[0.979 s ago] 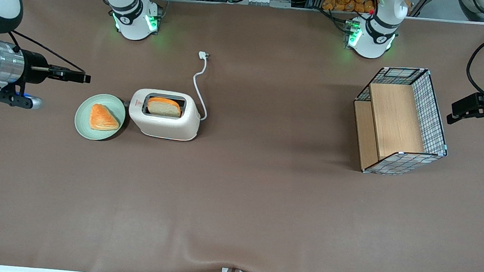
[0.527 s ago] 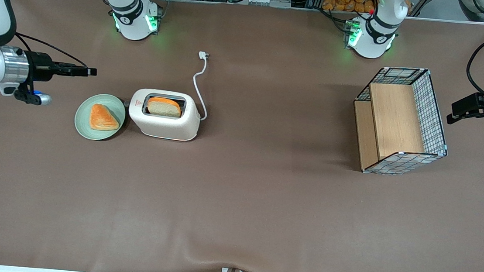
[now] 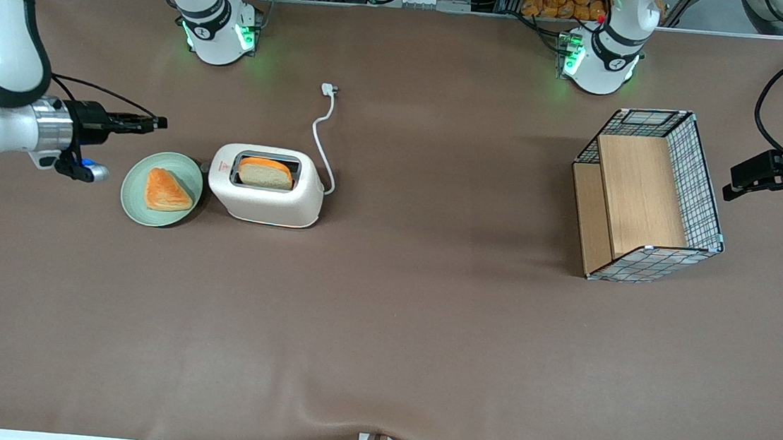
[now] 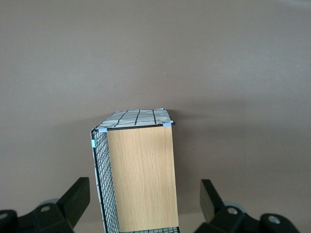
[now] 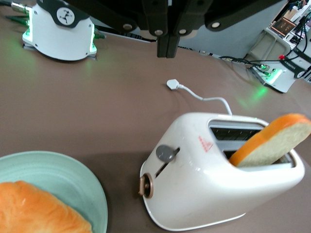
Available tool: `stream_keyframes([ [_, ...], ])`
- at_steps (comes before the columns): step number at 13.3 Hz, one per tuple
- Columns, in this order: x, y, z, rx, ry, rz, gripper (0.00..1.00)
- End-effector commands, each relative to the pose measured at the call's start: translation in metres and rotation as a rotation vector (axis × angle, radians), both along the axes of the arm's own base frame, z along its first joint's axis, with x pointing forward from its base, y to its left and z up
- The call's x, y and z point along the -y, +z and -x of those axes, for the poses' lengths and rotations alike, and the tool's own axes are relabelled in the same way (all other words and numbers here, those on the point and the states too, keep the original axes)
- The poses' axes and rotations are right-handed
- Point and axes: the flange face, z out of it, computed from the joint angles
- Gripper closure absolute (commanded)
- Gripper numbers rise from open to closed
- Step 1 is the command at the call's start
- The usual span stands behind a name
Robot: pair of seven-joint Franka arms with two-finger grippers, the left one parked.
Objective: Press toaster button with right arm
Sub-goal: 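Move the right gripper over the plate toward the toaster's side lever, then lower the right gripper onto the toaster's side lever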
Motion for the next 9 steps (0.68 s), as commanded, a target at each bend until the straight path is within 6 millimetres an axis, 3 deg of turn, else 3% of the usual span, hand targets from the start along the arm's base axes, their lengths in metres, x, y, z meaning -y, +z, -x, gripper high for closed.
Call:
stream_keyframes([
  [1, -0.005, -0.020, 0.004, 0.038, -0.006, -0.019, 0.97],
  [9, -0.027, -0.068, -0.012, 0.049, -0.046, -0.071, 0.96],
])
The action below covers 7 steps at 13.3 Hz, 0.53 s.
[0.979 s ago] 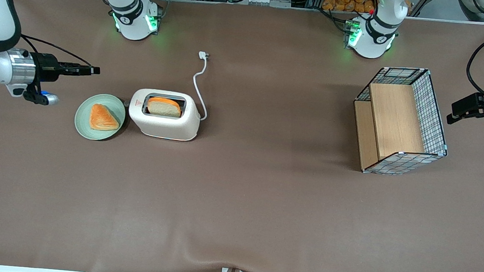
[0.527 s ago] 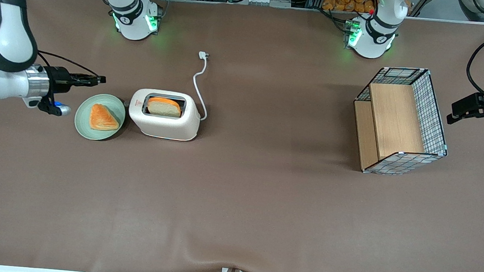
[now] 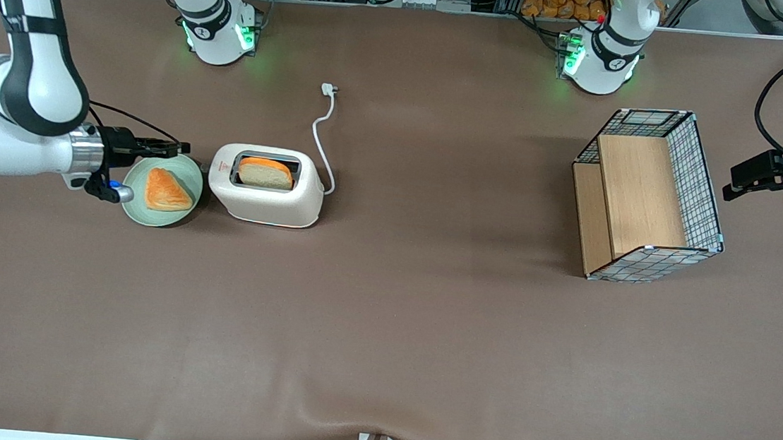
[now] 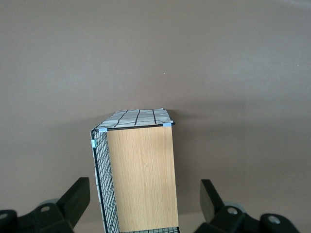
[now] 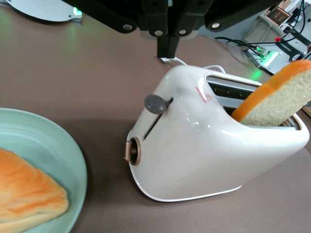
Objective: Press toaster button with right arm
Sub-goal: 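Lower the right gripper onto the toaster's side lever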
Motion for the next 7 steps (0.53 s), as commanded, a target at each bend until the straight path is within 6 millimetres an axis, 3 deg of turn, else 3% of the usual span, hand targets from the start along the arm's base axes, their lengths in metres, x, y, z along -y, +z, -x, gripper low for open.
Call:
stream_keyframes([
  [1, -0.003, -0.014, -0.002, 0.008, -0.015, -0.034, 0.96],
  [7, -0.007, -0.033, -0.007, 0.014, -0.021, -0.017, 0.96],
])
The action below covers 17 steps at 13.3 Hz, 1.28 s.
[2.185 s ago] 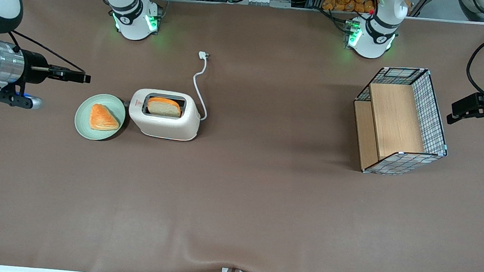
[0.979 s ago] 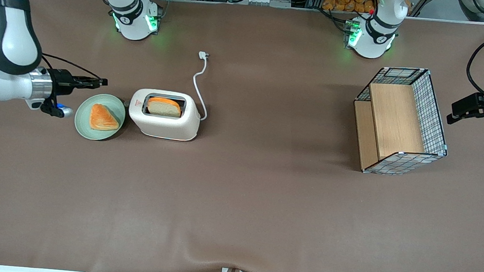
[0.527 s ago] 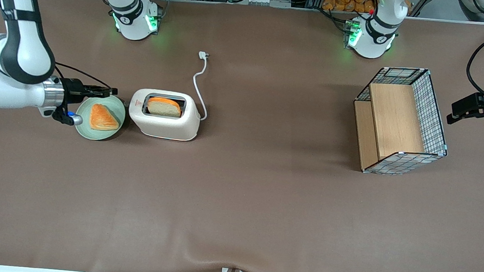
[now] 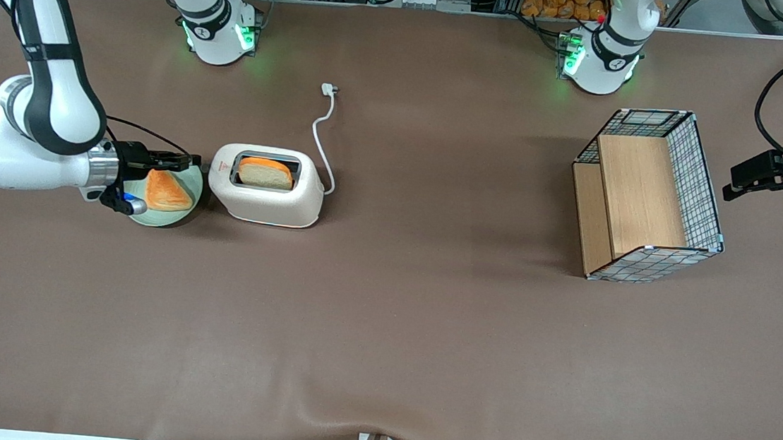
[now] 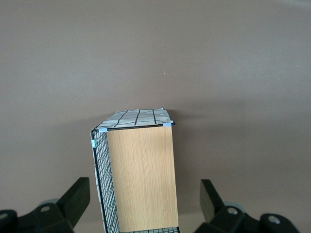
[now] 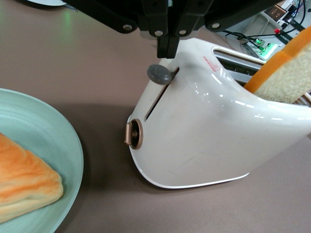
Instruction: Press toaster button with right arm
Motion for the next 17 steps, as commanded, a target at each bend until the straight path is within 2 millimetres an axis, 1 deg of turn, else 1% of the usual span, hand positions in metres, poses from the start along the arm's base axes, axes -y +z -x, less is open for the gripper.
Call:
stream_keyframes([
  [1, -0.003, -0.007, 0.000, 0.012, -0.006, -0.022, 0.96],
  [2, -0.003, -0.008, -0.001, 0.013, -0.007, -0.021, 0.96],
  [6, -0.003, -0.023, -0.002, 0.004, -0.011, -0.016, 0.96],
  [8, -0.002, -0.033, -0.003, 0.010, -0.004, -0.019, 0.96],
  [13, -0.007, -0.055, -0.005, 0.005, -0.005, -0.004, 0.96],
  [15, -0.009, -0.067, -0.005, 0.002, -0.008, 0.004, 0.96],
  [17, -0.011, -0.074, -0.006, 0.003, -0.008, 0.010, 0.96],
])
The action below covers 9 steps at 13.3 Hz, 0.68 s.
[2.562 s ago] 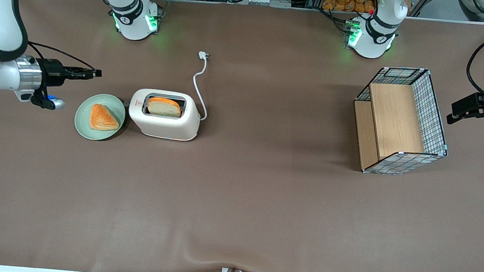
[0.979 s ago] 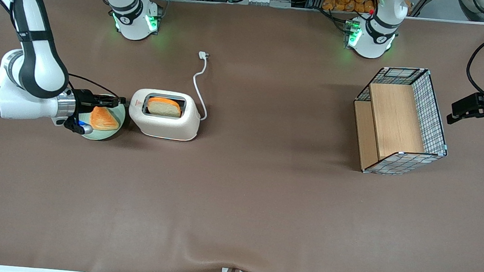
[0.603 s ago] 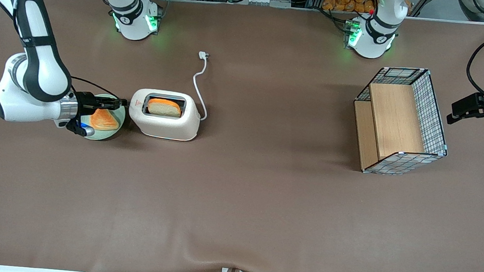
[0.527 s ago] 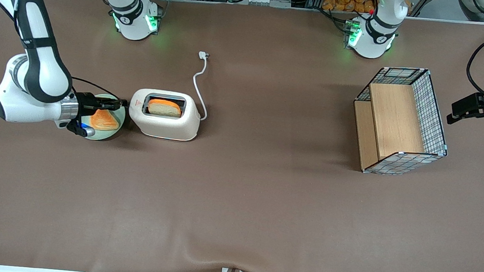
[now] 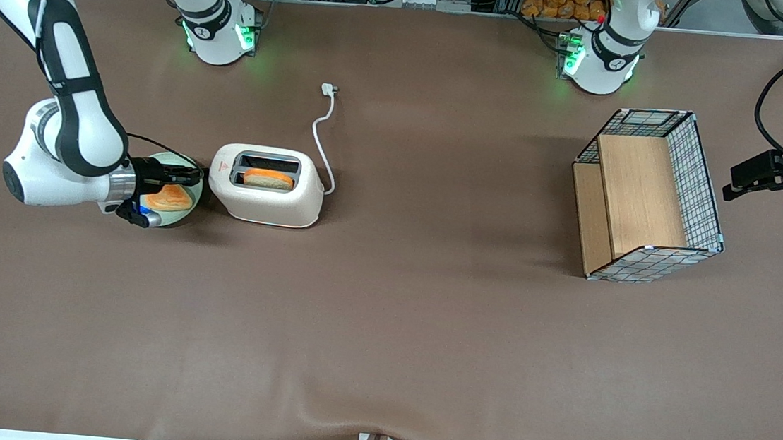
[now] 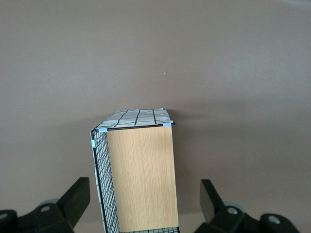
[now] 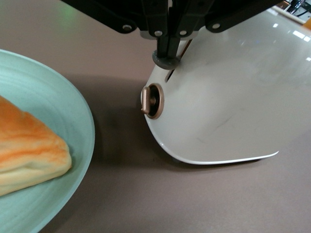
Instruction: Press toaster button with right arm
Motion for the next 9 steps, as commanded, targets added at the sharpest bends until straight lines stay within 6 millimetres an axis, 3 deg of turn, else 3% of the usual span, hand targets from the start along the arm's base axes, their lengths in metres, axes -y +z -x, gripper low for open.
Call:
stream_keyframes([
  [1, -0.010, -0.019, -0.001, 0.020, 0.004, -0.008, 0.96],
  [9, -0.012, -0.044, -0.003, 0.035, 0.008, 0.005, 0.96],
])
